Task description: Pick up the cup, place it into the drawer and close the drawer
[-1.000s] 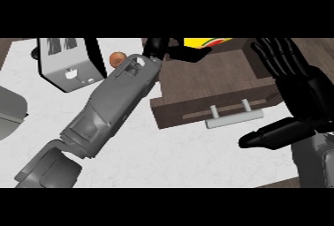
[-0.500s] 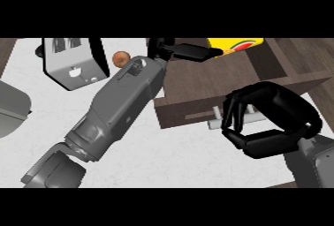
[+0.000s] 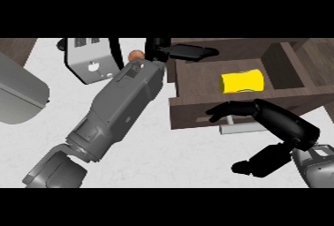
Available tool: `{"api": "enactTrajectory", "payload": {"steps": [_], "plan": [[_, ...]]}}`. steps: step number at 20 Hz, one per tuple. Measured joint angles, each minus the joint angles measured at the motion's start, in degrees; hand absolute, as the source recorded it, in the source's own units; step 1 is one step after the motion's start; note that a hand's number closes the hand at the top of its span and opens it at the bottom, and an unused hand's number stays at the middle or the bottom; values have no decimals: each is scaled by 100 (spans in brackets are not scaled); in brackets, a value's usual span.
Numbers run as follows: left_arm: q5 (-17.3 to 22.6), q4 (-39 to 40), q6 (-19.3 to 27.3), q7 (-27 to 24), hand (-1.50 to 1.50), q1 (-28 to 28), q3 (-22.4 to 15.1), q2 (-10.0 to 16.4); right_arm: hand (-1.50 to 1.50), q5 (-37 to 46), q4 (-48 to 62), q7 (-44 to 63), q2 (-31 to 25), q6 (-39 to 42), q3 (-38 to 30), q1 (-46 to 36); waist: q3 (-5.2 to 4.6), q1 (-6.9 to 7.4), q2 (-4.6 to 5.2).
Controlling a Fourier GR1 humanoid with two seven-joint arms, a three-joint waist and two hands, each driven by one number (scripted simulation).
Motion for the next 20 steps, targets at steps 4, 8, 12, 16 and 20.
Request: {"api": "enactTrajectory", "payload": {"steps": [4, 8, 12, 16, 20], "plan": [[112, -44, -112, -213, -150, 124, 90, -1, -150, 1043, 587, -417, 97, -463, 327, 150, 1, 241, -20], [135, -235, -314, -302, -150, 407, 129, 46, -150, 1865, 1622, -798, 310, -876, 729, 45, 1, 489, -50], [145, -484, -481, -349, -150, 734, 158, 175, 150, 2396, 2998, -1273, 467, -1148, 864, -459, 3, 687, -53], [145, -758, -698, -374, -150, 1129, 161, 376, 150, 2698, 4404, -1821, 625, -1577, 700, -1044, 8, 832, -43], [201, -1077, -884, -217, -150, 1375, 179, 595, 150, 2749, 5471, -2463, 643, -1955, 358, -1620, 8, 998, -27]]}}
